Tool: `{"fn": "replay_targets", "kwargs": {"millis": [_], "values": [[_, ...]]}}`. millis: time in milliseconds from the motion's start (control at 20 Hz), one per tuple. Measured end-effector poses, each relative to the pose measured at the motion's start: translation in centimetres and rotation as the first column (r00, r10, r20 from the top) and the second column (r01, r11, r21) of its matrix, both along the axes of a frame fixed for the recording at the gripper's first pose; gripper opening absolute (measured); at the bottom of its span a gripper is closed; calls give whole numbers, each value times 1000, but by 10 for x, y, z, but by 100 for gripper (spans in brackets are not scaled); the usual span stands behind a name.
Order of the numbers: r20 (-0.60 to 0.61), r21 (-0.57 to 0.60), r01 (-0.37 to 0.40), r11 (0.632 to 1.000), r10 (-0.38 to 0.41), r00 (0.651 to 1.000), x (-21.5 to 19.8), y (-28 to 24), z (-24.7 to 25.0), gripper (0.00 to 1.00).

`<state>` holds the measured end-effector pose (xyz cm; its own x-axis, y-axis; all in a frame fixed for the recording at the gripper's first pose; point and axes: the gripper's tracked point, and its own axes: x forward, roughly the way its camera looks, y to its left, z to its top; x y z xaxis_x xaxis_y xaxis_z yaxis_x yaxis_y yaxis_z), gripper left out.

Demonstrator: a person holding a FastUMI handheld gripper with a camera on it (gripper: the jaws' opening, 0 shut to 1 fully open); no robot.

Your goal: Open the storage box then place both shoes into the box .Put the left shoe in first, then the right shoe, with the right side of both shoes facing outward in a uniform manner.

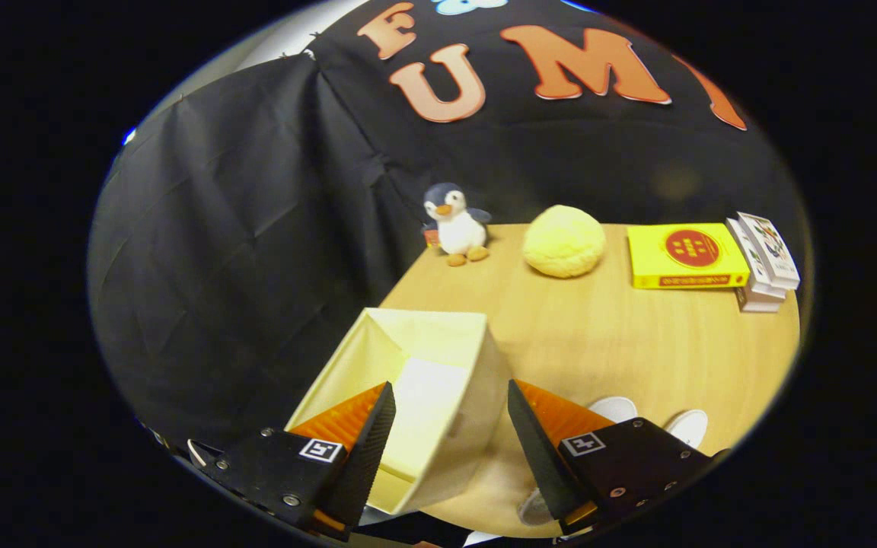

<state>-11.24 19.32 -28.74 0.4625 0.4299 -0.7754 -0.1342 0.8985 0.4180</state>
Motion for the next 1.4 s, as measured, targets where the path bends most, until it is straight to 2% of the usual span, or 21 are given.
{"fn": "replay_targets", "kwargs": {"millis": [250,550,750,1100,1250,1400], "values": [[-89,-120,32,992,-43,995,-45,-62,-43,88],[-205,-195,-13,981,-28,978,-103,-94,-79,76],[-254,-224,-55,973,-4,967,-125,-104,-96,70],[-256,-278,-26,960,-48,966,-118,-117,-127,60],[-231,-318,-14,948,-64,971,-112,-123,-137,48],[-194,-291,45,956,-105,975,-105,-115,-144,37]]}}
